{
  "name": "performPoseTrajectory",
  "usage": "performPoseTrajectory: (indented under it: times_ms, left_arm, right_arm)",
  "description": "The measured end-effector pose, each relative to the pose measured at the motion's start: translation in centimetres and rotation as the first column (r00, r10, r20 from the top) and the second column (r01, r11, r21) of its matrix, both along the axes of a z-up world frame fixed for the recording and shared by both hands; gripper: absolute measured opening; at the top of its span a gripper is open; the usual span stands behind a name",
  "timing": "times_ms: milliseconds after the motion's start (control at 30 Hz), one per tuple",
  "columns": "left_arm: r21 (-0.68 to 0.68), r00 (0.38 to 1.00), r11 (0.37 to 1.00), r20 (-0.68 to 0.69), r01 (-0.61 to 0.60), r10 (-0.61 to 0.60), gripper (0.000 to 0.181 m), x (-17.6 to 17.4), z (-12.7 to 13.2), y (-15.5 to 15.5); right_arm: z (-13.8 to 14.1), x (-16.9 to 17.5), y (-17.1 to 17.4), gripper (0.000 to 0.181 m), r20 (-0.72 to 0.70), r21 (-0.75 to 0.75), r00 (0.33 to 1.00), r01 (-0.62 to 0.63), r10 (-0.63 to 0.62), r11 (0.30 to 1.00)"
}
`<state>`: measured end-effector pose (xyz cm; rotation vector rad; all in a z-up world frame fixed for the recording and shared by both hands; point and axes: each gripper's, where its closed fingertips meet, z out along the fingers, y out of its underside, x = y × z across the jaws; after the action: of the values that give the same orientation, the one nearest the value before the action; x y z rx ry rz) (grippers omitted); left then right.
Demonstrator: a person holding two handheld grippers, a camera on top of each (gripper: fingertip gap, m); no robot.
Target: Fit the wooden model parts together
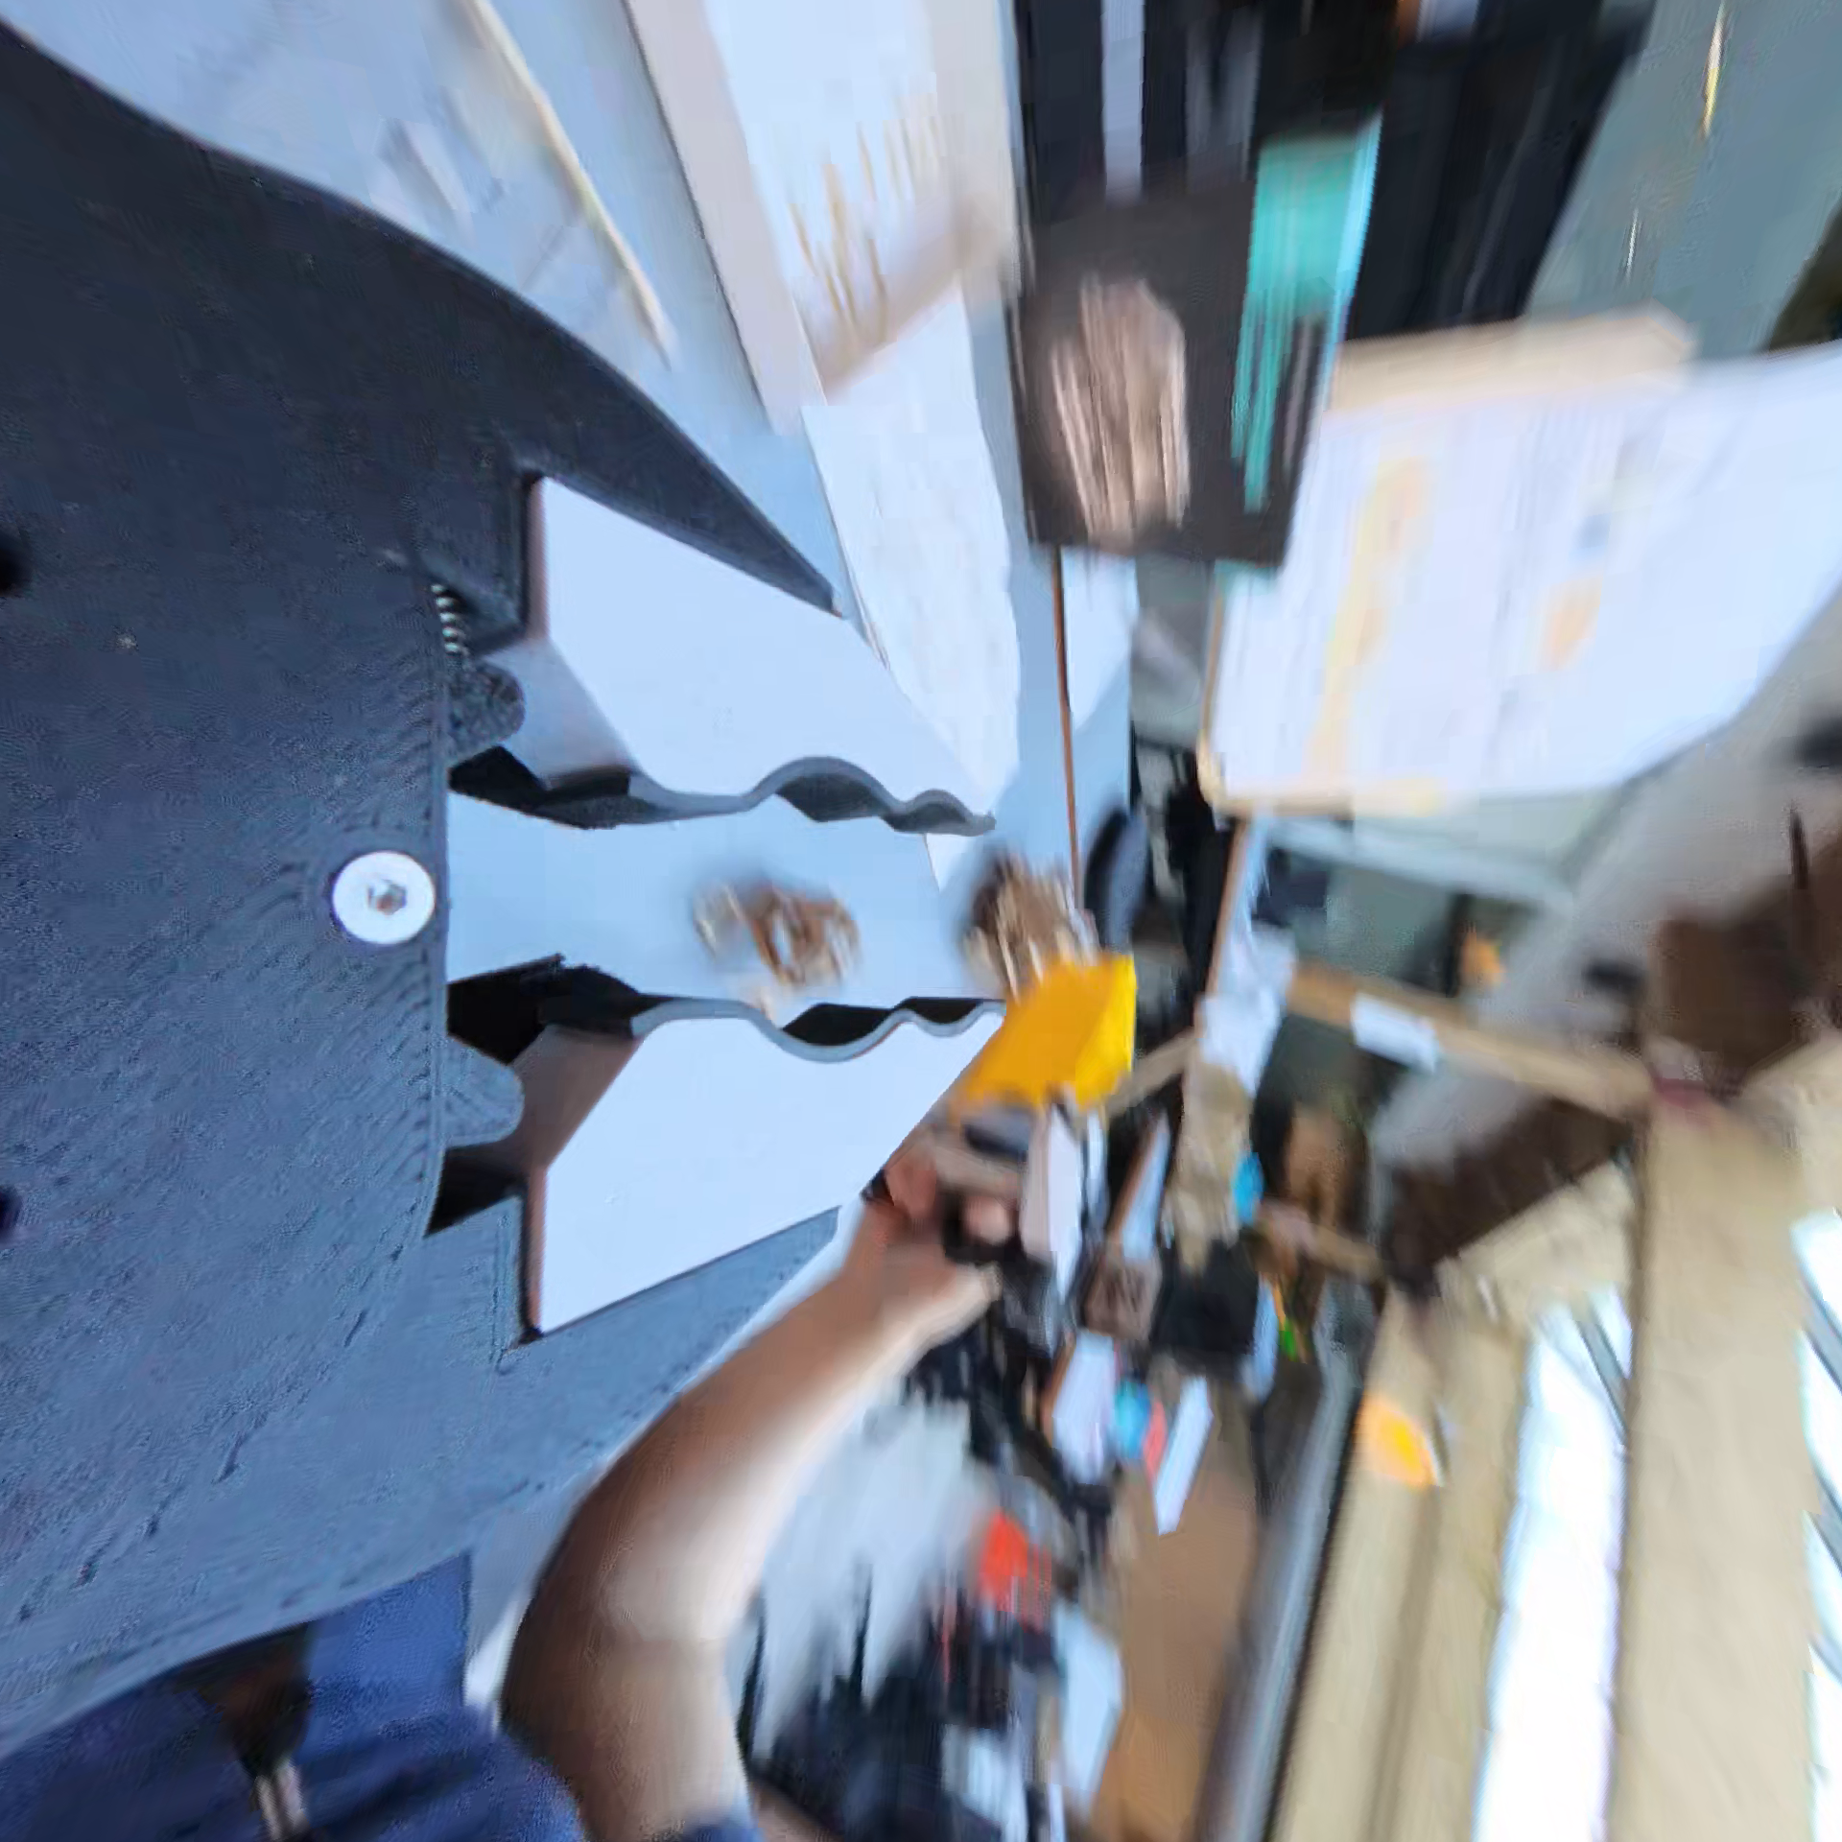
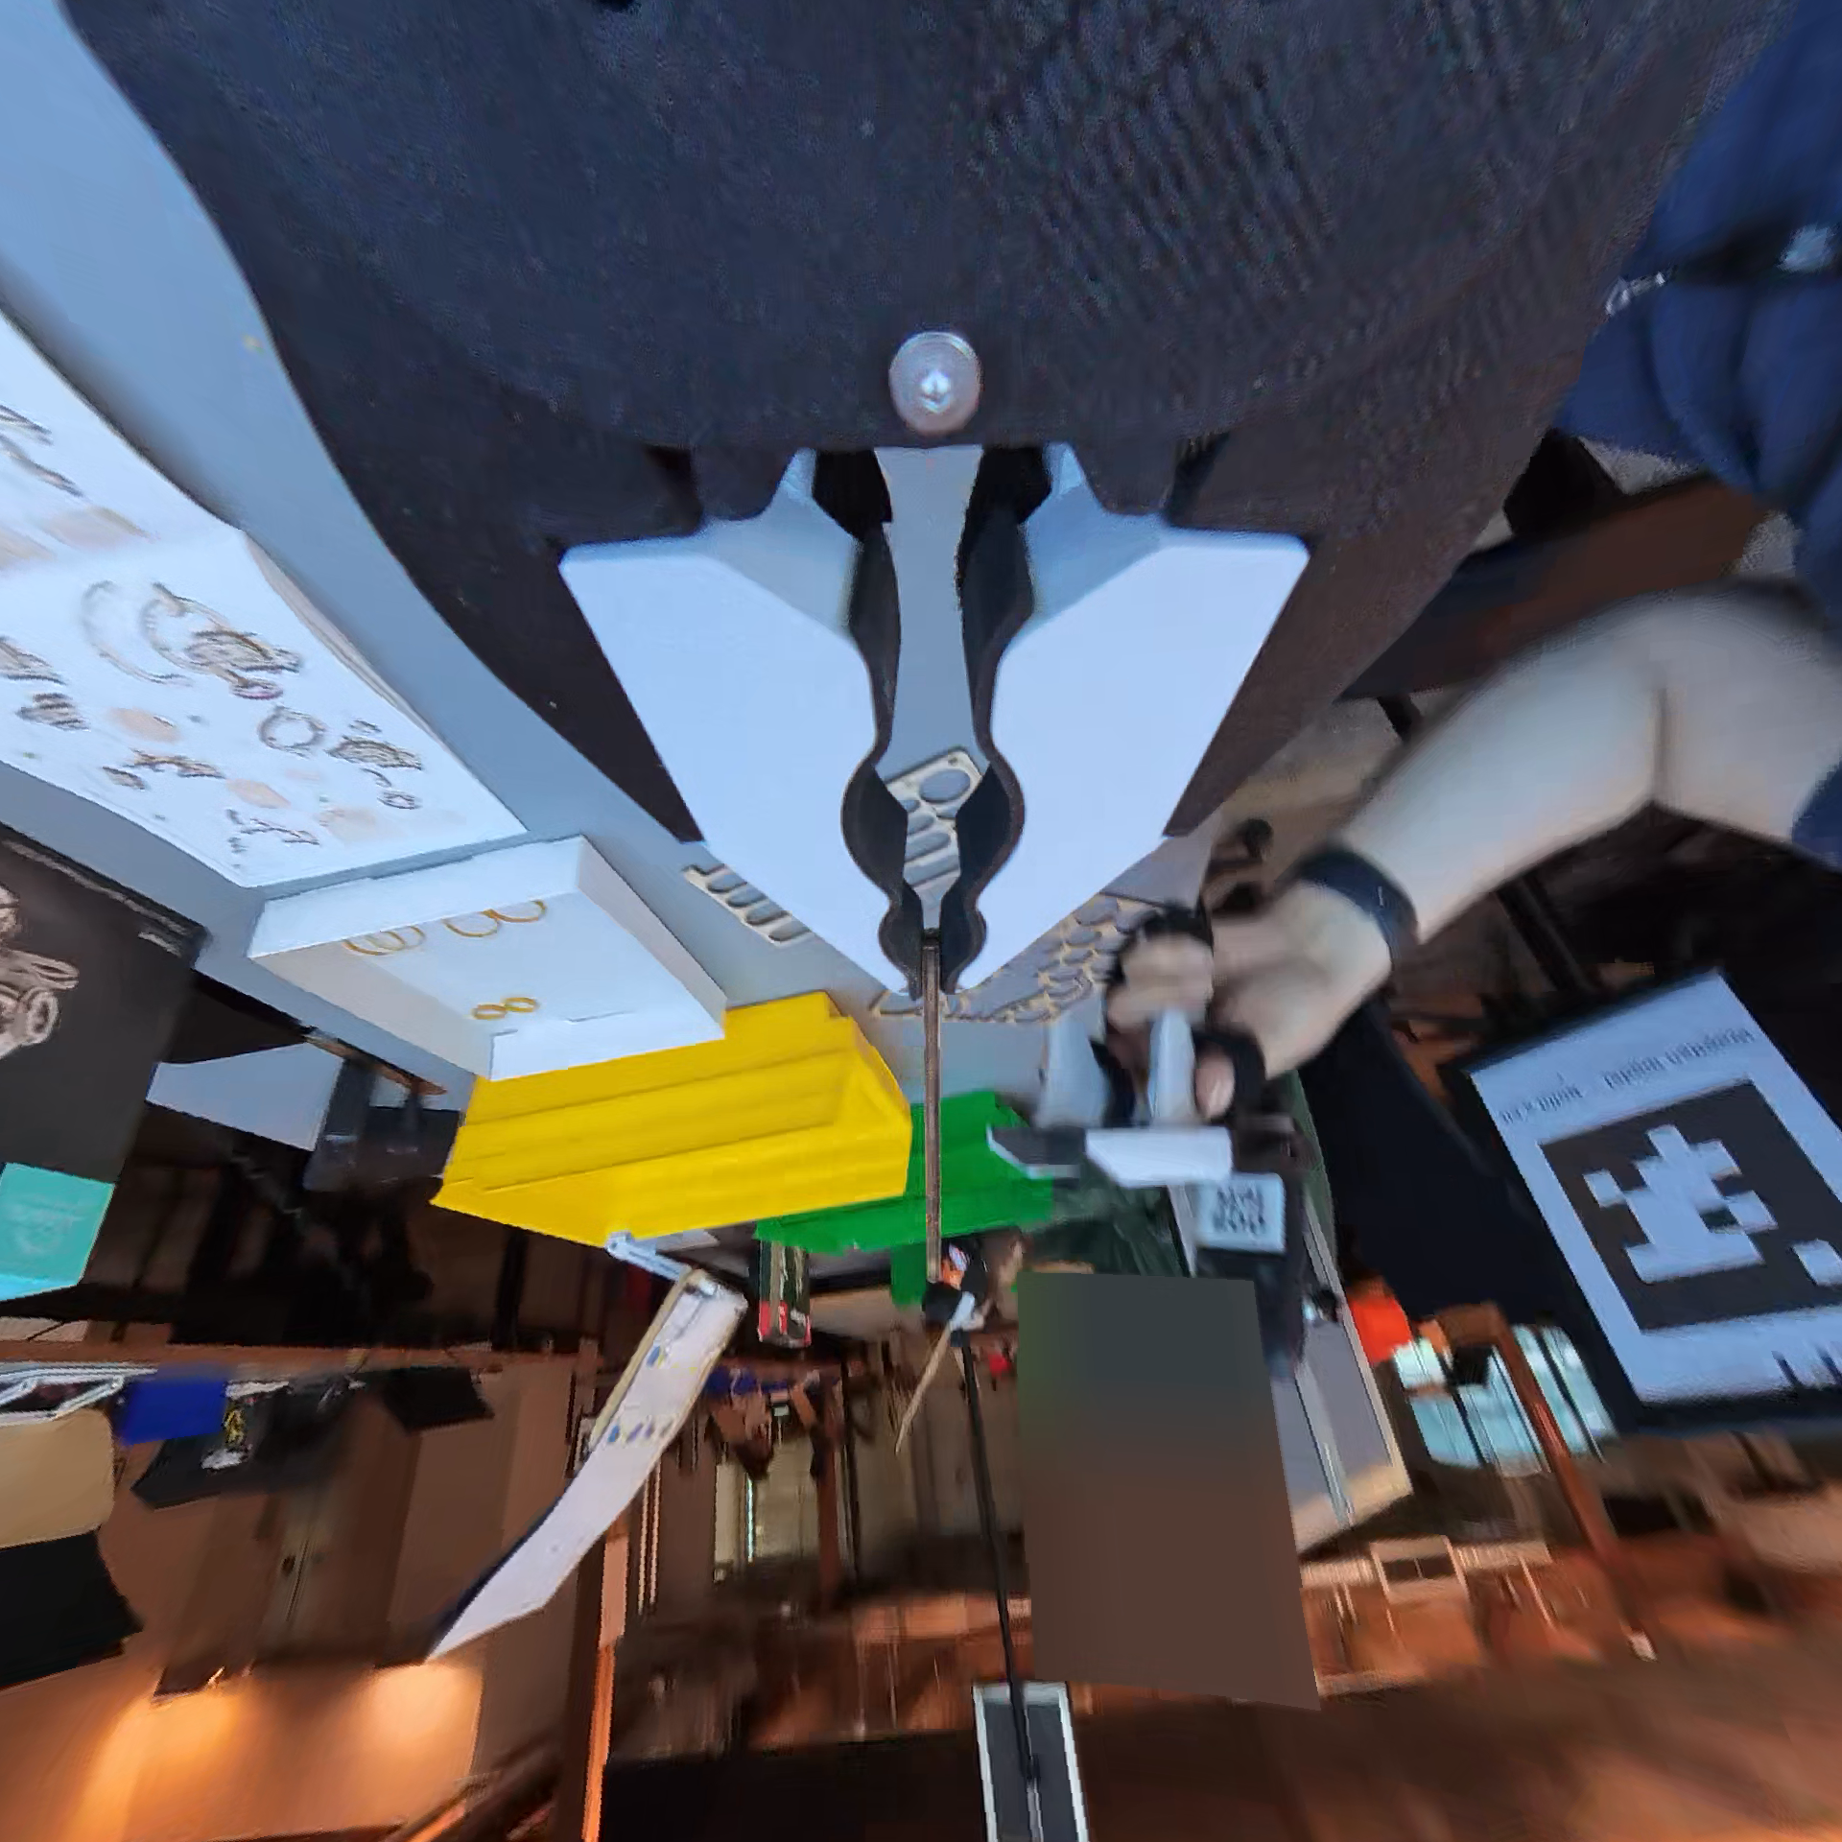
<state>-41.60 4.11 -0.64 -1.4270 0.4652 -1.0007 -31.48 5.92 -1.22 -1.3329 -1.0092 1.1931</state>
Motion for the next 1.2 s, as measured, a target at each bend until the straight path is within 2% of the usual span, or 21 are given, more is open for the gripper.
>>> performPoseTrajectory:
  times_ms: [33, 100, 200, 233, 267, 333, 400, 433, 467, 500, 567, 600, 667, 733, 800, 867, 967, 1067, 1133, 1200]
  left_arm:
    - [0.015, 0.996, 0.997, 0.049, 0.076, -0.077, 0.031, 3.7, 0.2, 0.0]
    - [0.025, 0.973, 0.984, 0.147, 0.175, -0.177, 0.029, 8.6, 0.3, 0.8]
    - [-0.002, 0.912, 0.939, 0.238, 0.344, -0.334, 0.025, 12.5, 0.4, 1.4]
    - [0.006, 0.910, 0.933, 0.220, 0.359, -0.351, 0.019, 13.1, 0.2, 1.7]
    - [0.030, 0.903, 0.921, 0.188, 0.389, -0.387, 0.003, 13.6, 0.2, 1.4]
    - [0.045, 0.894, 0.900, 0.109, 0.433, -0.435, 0.000, 14.4, 0.2, 1.1]
    - [0.014, 0.890, 0.890, -0.021, 0.456, -0.456, 0.000, 15.1, -0.3, 1.4]
    - [-0.014, 0.872, 0.879, -0.114, 0.477, -0.476, 0.000, 15.4, -0.8, 1.4]
    - [-0.053, 0.840, 0.868, -0.230, 0.494, -0.492, 0.001, 15.8, -1.7, 1.5]
    - [-0.091, 0.793, 0.864, -0.358, 0.495, -0.492, 0.001, 16.1, -2.8, 1.7]
    - [-0.135, 0.665, 0.846, -0.560, 0.516, -0.494, 0.001, 16.5, -4.6, 1.8]
    - [-0.148, 0.613, 0.839, -0.619, 0.524, -0.491, 0.000, 16.7, -5.0, 1.9]
    - [-0.209, 0.507, 0.822, -0.699, 0.530, -0.504, 0.000, 16.7, -6.0, 2.1]
    - [-0.254, 0.420, 0.813, -0.754, 0.524, -0.505, 0.001, 16.3, -7.0, 2.5]
    - [-0.272, 0.385, 0.798, -0.763, 0.537, -0.519, 0.000, 16.3, -7.5, 2.5]
    - [-0.264, 0.410, 0.816, -0.761, 0.514, -0.504, 0.001, 16.3, -7.7, 3.4]
    - [-0.197, 0.522, 0.855, -0.719, 0.480, -0.459, 0.009, 16.9, -7.4, 4.8]
    - [-0.135, 0.618, 0.871, -0.654, 0.472, -0.436, 0.004, 17.7, -7.0, 5.7]
    - [-0.147, 0.643, 0.854, -0.598, 0.499, -0.479, 0.002, 18.0, -6.8, 5.7]
    - [-0.200, 0.620, 0.790, -0.520, 0.580, -0.587, 0.000, 18.4, -6.3, 4.6]
  right_arm:
    - [0.0, 0.1, 0.0, 0.000, -0.024, -0.015, 1.000, 0.005, -0.005, 1.000]
    - [0.0, 0.4, -0.3, 0.000, -0.062, -0.010, 0.998, -0.006, 0.006, 1.000]
    - [-0.8, 1.0, -0.9, 0.000, -0.051, -0.027, 0.998, -0.040, 0.038, 0.999]
    - [-1.1, 1.3, -0.7, 0.000, -0.040, -0.022, 0.999, -0.018, 0.017, 1.000]
    - [-1.4, 1.7, -0.4, 0.000, -0.027, -0.007, 1.000, -0.001, 0.001, 1.000]
    - [-1.3, 2.3, -0.9, 0.001, -0.041, -0.022, 0.997, -0.067, 0.067, 0.997]
    - [-2.1, 3.9, -0.2, 0.011, 0.094, 0.012, 0.993, -0.076, 0.074, 0.997]
    - [-1.2, 4.9, 0.1, 0.011, 0.117, 0.073, 0.991, -0.078, 0.070, 0.994]
    - [0.0, 5.4, 0.3, 0.009, 0.113, 0.102, 0.991, -0.084, 0.072, 0.991]
    - [0.7, 5.3, 0.8, 0.016, 0.135, 0.092, 0.988, -0.088, 0.075, 0.992]
    - [-0.4, 4.3, 1.3, 0.034, 0.291, 0.009, 0.949, -0.129, 0.121, 0.992]
    - [-1.4, 3.9, 1.1, 0.034, 0.370, -0.020, 0.915, -0.161, 0.157, 0.987]
    - [-2.1, 3.5, 0.4, 0.022, 0.421, -0.021, 0.883, -0.221, 0.209, 0.975]
    - [-2.4, 3.5, 0.9, 0.000, 0.447, 0.006, 0.877, -0.200, 0.177, 0.980]
    - [-2.9, 3.5, 0.9, 0.000, 0.460, 0.014, 0.872, -0.195, 0.167, 0.981]
    - [-3.1, 3.7, 1.8, 0.001, 0.445, 0.042, 0.889, -0.142, 0.109, 0.989]
    - [-2.5, 4.2, 3.5, 0.000, 0.350, 0.008, 0.936, -0.031, 0.026, 0.999]
    - [-1.6, 4.6, 4.5, 0.000, 0.220, -0.066, 0.976, 0.007, 0.008, 0.998]
    - [-1.4, 4.8, 4.5, 0.000, 0.169, -0.097, 0.985, -0.024, 0.040, 0.995]
    - [-0.9, 5.1, 3.3, 0.003, 0.125, -0.076, 0.981, -0.140, 0.148, 0.987]
